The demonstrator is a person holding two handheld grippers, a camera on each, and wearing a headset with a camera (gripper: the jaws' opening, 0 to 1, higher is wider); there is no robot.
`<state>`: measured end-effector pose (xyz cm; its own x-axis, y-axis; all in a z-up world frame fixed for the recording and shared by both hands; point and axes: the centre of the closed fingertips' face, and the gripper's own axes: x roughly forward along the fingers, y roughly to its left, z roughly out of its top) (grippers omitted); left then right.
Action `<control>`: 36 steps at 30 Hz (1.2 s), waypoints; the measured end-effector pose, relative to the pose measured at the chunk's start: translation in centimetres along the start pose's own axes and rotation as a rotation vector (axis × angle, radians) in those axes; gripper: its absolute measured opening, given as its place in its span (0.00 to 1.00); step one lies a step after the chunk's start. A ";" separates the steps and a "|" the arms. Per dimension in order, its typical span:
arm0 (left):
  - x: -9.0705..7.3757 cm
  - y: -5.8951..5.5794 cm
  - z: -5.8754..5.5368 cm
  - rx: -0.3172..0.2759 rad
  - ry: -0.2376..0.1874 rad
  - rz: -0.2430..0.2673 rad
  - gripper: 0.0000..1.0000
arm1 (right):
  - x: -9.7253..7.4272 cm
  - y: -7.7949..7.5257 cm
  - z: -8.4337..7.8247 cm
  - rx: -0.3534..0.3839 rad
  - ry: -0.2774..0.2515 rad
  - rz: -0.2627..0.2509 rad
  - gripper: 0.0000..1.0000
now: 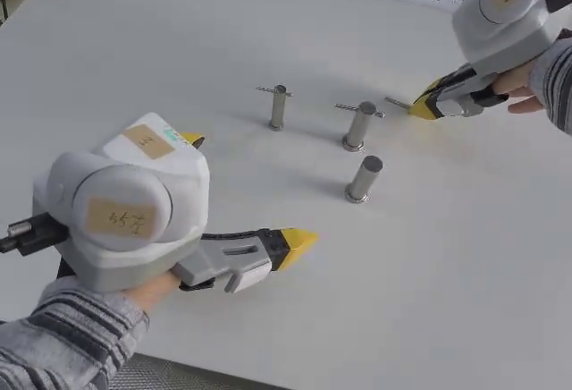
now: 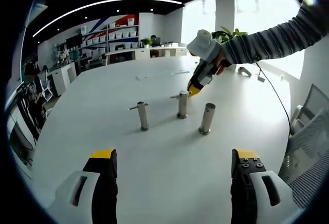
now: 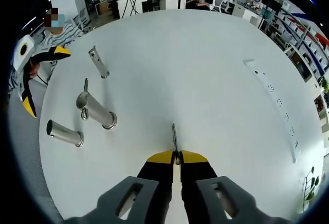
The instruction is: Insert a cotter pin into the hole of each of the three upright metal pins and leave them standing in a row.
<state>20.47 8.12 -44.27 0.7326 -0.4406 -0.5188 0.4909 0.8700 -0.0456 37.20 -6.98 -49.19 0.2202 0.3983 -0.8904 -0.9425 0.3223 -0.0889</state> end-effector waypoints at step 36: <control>1.2 -1.7 4.4 0.084 0.007 -0.111 0.62 | -6.0 3.6 2.0 -0.201 -0.180 -0.063 0.00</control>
<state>22.57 5.17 -41.05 0.6683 -0.5315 -0.5204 0.6068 0.7942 -0.0319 33.00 -6.50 -43.29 0.3042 0.5349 -0.7882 -0.9525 0.1818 -0.2443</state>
